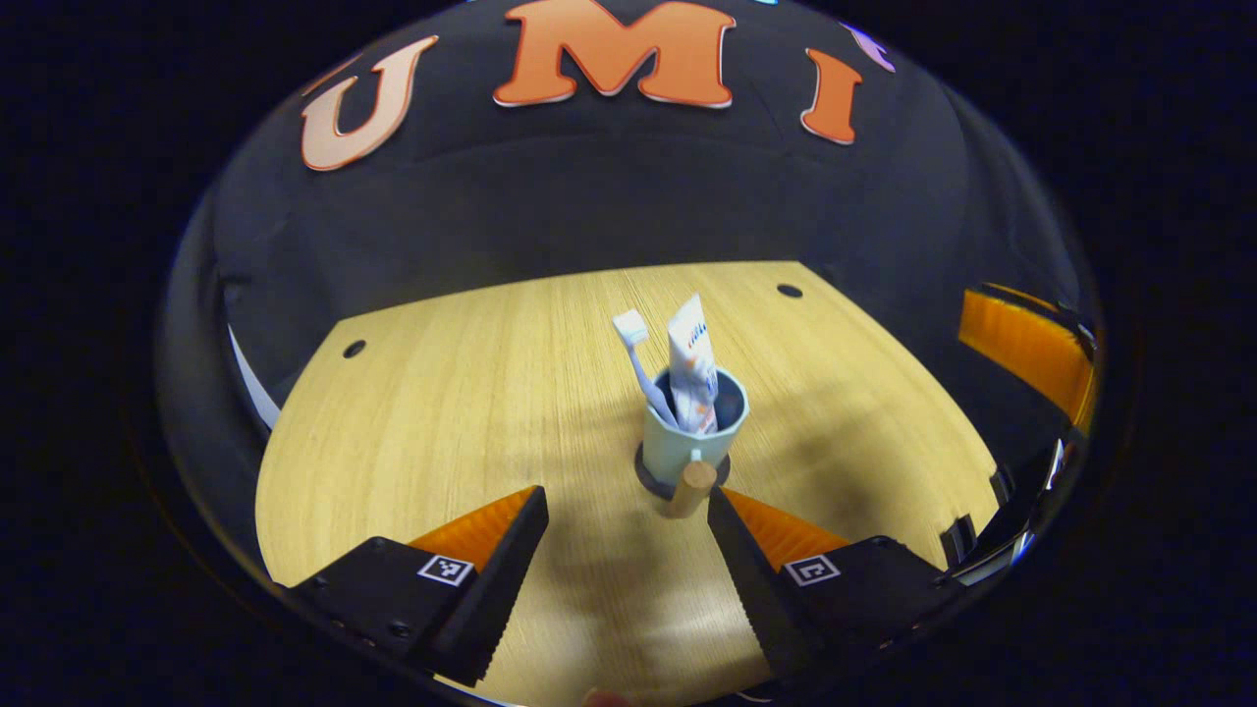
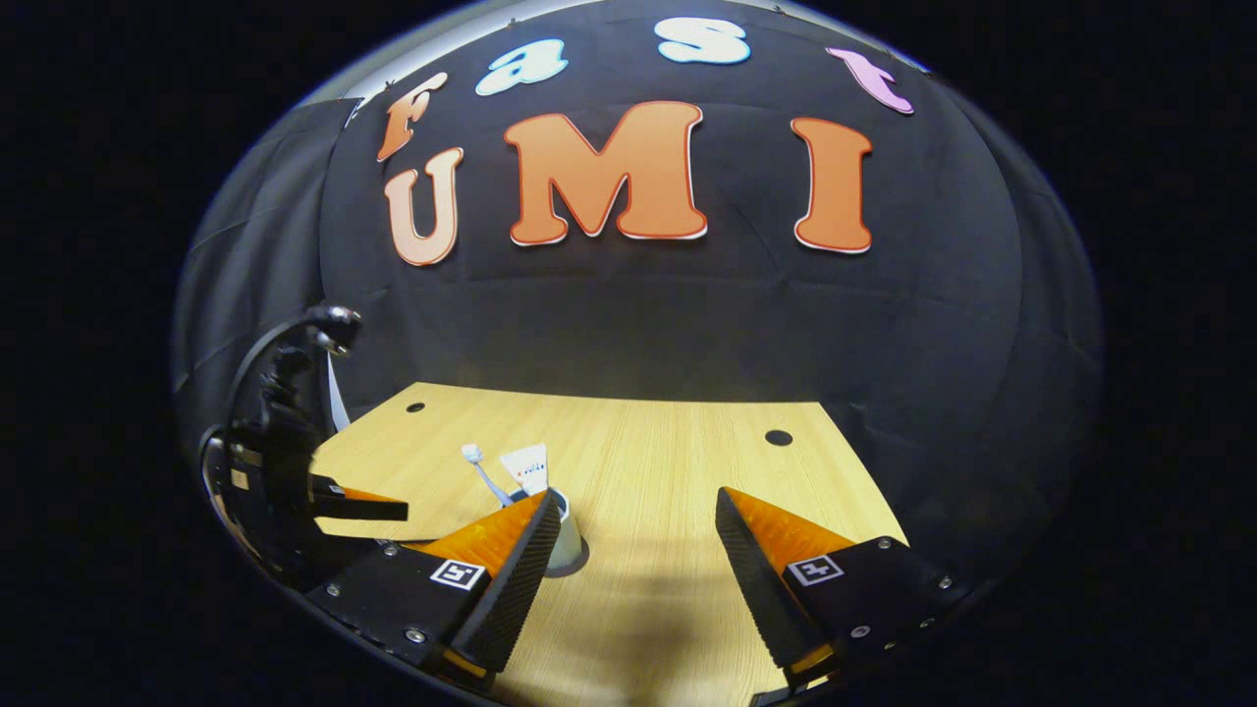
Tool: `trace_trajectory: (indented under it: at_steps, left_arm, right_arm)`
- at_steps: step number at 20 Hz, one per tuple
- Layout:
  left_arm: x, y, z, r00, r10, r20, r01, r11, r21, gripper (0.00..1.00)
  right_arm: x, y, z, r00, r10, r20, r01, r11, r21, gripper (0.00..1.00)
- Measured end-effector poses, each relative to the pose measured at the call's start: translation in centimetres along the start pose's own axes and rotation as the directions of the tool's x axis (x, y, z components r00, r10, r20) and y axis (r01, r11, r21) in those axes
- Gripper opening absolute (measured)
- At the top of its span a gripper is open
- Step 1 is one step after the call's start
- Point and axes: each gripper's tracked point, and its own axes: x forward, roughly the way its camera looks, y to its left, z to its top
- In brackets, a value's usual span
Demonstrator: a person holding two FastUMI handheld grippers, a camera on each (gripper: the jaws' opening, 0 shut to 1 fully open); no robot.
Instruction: Put the toothbrush and toothpaste on the desktop into the cup, then pick up the cup and place it on the coaster on the desktop.
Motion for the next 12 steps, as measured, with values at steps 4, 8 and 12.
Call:
trace_trajectory:
  at_steps: [4,8,12]
  left_arm:
    - [-3.7,3.3,4.8,0.974,0.095,0.204,-0.093,0.995,-0.021,0.98]
    - [-6.5,4.8,7.0,0.923,0.161,0.351,-0.148,0.987,-0.062,0.98]
    - [-9.4,6.0,8.5,0.875,0.199,0.441,-0.182,0.98,-0.081,0.98]
  right_arm:
    - [0.0,0.7,2.9,0.995,0.017,0.099,-0.012,0.999,-0.042,0.96]
    - [-0.7,1.6,5.5,0.975,0.056,0.215,-0.037,0.995,-0.09,0.97]
    - [-1.5,2.2,6.2,0.962,0.093,0.257,-0.061,0.99,-0.127,0.97]
